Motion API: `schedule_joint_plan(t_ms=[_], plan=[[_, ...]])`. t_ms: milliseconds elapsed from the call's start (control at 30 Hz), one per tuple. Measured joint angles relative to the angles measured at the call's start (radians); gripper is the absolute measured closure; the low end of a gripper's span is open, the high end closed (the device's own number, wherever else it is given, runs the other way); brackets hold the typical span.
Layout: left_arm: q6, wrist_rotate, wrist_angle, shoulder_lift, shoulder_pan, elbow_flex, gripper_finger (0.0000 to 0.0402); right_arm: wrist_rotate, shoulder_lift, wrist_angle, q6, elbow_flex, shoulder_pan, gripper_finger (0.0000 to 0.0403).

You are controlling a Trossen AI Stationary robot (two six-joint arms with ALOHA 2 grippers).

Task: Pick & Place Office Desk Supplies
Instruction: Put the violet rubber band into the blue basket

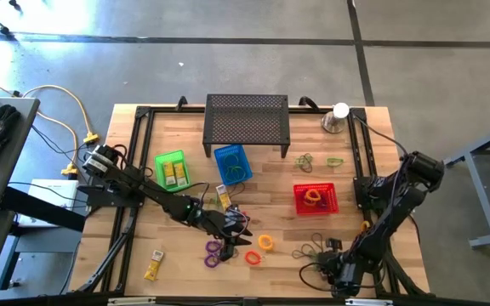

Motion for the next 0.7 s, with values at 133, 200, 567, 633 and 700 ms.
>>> schedule_joint_plan(t_ms=[133,200,567,633,700], plan=[[-0.001,0.0,0.0,0.0,0.0,0.0,0.0271,-0.035,0.022,0.039,0.0,0.0,-0.013,0.0253],[-0.001,0.0,0.0,0.0,0.0,0.0,0.0271,-0.078,0.04,0.052,0.0,0.0,-0.023,0.0253],[-0.004,0.0,0.001,0.0,0.0,0.0,0.0271,-0.122,0.06,0.072,-0.067,0.001,-0.045,0.0258],[-0.004,0.0,0.0,0.0,0.0,0.0,0.0271,-0.118,0.061,0.07,-0.08,0.001,-0.046,0.0267],[-0.004,0.0,0.0,0.0,0.0,0.0,0.0271,-0.109,0.062,0.068,-0.092,0.001,-0.046,0.0282]])
